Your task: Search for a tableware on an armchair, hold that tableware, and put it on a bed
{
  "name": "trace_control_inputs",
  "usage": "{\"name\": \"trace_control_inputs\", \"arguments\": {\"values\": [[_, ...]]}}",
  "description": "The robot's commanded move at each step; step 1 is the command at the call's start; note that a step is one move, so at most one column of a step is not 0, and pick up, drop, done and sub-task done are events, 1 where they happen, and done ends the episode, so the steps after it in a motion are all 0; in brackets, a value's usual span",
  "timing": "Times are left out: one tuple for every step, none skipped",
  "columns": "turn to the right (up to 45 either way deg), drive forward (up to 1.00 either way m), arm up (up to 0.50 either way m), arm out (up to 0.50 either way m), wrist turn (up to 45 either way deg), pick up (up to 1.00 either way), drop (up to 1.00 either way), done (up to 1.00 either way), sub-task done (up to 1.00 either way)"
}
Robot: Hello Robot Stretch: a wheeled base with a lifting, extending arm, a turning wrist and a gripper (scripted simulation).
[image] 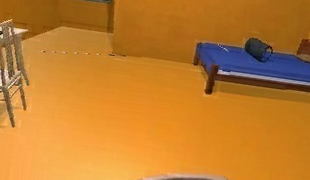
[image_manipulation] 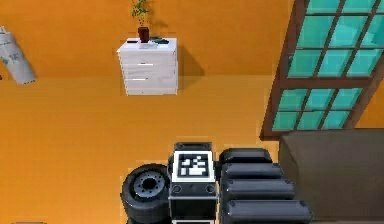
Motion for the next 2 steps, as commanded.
{"name": "trace_control_inputs", "arguments": {"values": [[0.0, 0.10, 0.00, 0.00, 0.0, 0.00, 0.00, 0.00, 0.00], [36.0, 0.00, 0.00, 0.00, 0.0, 0.00, 0.00, 0.00, 0.00]]}}
